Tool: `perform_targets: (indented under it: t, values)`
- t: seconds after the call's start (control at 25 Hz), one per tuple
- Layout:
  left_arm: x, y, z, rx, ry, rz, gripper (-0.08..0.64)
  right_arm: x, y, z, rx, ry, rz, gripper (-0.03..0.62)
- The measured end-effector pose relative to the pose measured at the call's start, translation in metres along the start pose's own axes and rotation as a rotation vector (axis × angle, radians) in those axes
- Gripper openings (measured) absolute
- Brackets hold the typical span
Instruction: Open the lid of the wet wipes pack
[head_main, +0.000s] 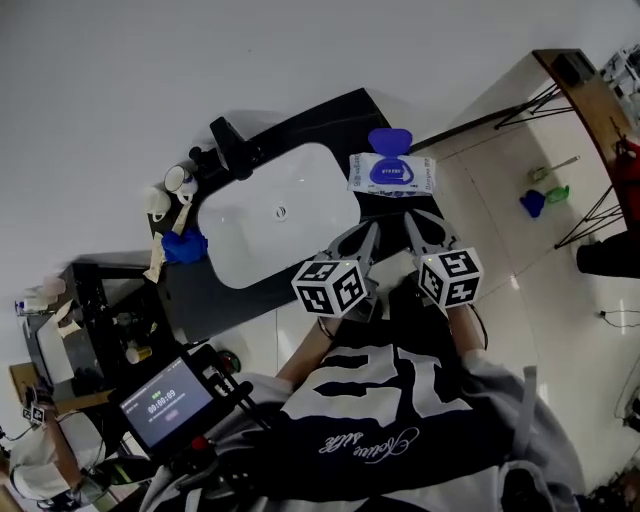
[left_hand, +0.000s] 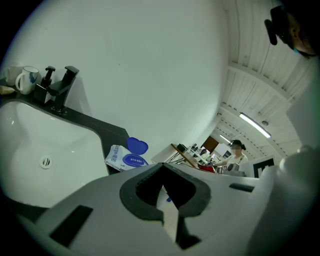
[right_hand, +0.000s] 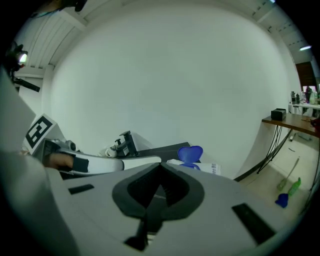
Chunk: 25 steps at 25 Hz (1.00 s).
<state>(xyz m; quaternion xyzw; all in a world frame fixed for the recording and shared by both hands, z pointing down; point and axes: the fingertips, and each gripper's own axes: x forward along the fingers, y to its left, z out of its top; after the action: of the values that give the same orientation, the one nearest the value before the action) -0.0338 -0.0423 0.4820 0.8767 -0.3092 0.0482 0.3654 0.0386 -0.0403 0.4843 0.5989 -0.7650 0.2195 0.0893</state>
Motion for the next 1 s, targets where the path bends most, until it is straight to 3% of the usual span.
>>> perform_targets:
  t: [0.24, 0.52, 0.8, 1.0]
  values:
    - [-0.012, -0.033, -0.012, 0.009, -0.009, -0.028, -0.002, -0.038, 0.009, -0.002, -0.007, -0.021, 0.006, -0.002]
    - [-0.017, -0.073, -0.037, -0.033, -0.058, 0.009, -0.002, -0.089, 0.002, -0.016, -0.024, -0.021, 0.063, -0.002]
    - [-0.037, -0.128, -0.095, -0.104, -0.138, 0.081, -0.002, -0.165, -0.011, -0.055, -0.058, 0.002, 0.138, -0.002]
    - [-0.055, -0.161, -0.138, -0.134, -0.143, 0.123, -0.002, -0.209, -0.014, -0.072, -0.050, 0.002, 0.190, -0.002]
